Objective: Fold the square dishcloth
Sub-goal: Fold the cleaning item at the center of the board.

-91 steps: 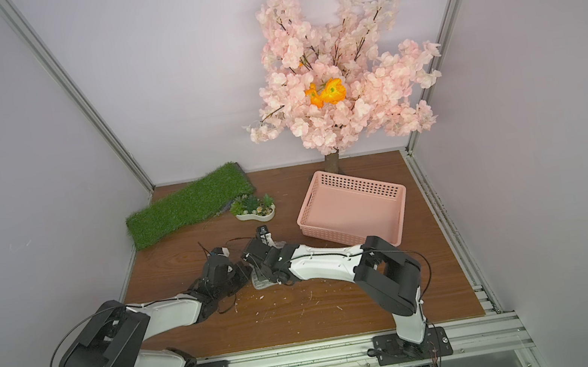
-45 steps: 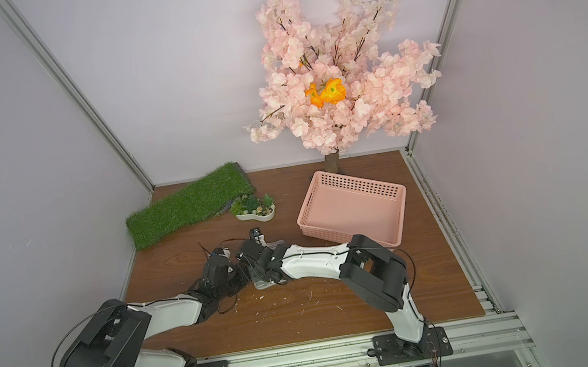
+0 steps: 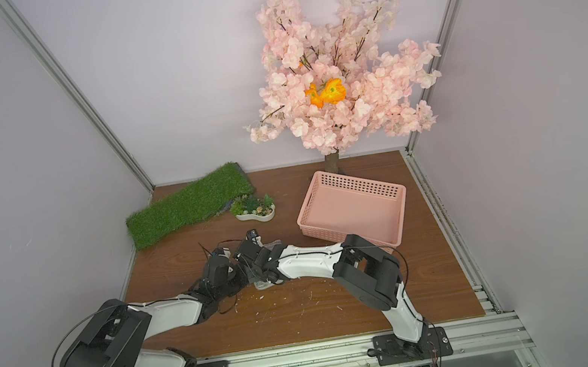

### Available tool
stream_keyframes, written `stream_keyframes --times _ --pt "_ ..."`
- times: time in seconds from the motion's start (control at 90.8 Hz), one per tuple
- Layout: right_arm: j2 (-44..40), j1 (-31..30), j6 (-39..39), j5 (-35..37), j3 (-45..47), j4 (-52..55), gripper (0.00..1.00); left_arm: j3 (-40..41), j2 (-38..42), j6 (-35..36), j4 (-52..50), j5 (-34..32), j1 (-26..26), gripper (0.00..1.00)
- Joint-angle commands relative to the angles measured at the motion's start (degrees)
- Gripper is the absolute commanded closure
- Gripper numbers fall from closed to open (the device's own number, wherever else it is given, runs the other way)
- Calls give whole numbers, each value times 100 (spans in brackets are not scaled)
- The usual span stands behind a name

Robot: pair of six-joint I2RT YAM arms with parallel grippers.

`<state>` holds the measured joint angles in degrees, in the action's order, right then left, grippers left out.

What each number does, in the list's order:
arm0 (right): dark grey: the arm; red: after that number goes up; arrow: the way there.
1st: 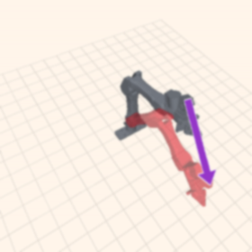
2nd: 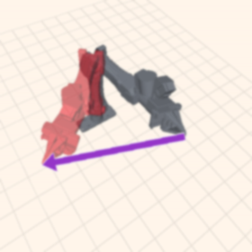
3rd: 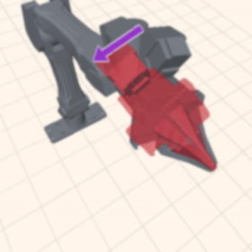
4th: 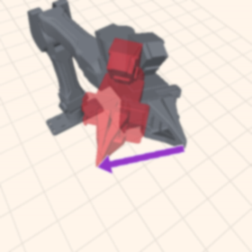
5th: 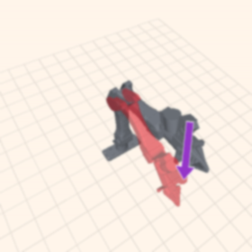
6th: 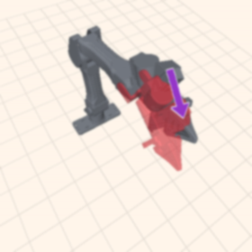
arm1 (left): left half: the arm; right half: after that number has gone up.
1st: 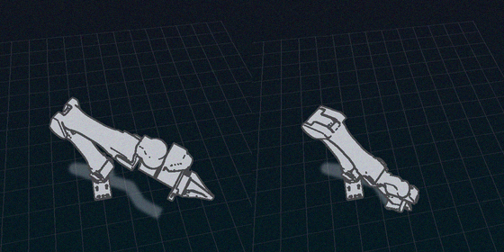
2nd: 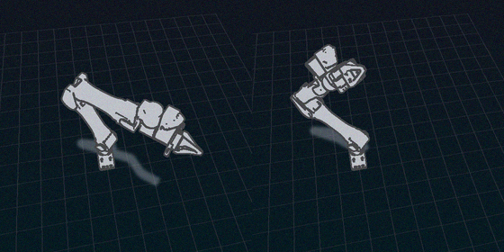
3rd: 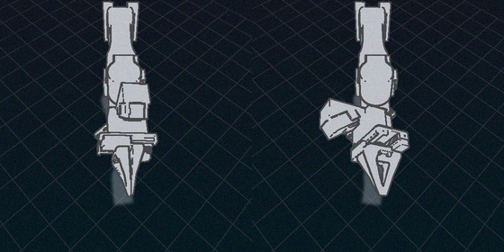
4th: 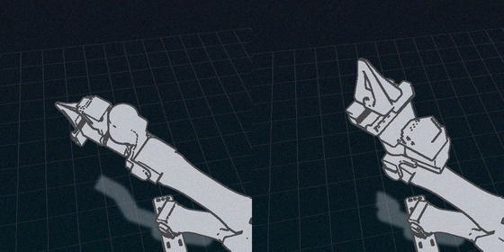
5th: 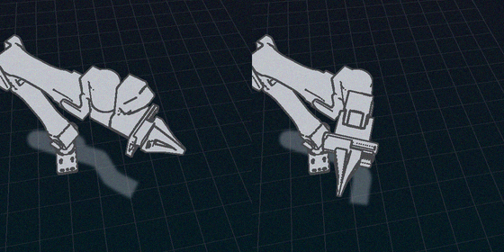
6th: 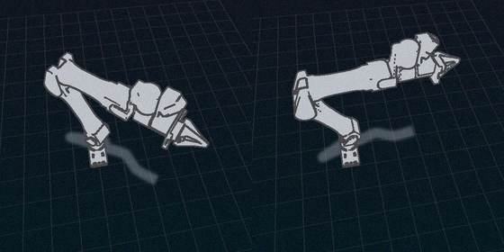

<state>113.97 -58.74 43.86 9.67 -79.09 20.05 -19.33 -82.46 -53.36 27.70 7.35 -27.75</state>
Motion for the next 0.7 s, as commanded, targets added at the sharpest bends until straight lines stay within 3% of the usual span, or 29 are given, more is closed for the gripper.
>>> stream_keyframes --times 0.0,0.132,0.396,0.693 --pt "120 26 -79 -146 -64 -126 95 85 -67 17 -79 73 -90 100" --pt "18 27 -80 -309 43 -325 91 100 -70 10 -83 65 -90 100" --pt "-255 42 -124 -181 63 -290 72 90 -19 9 -87 56 -90 100" --pt "-890 73 -217 110 234 -223 71 45 178 15 -345 -95 -90 100"
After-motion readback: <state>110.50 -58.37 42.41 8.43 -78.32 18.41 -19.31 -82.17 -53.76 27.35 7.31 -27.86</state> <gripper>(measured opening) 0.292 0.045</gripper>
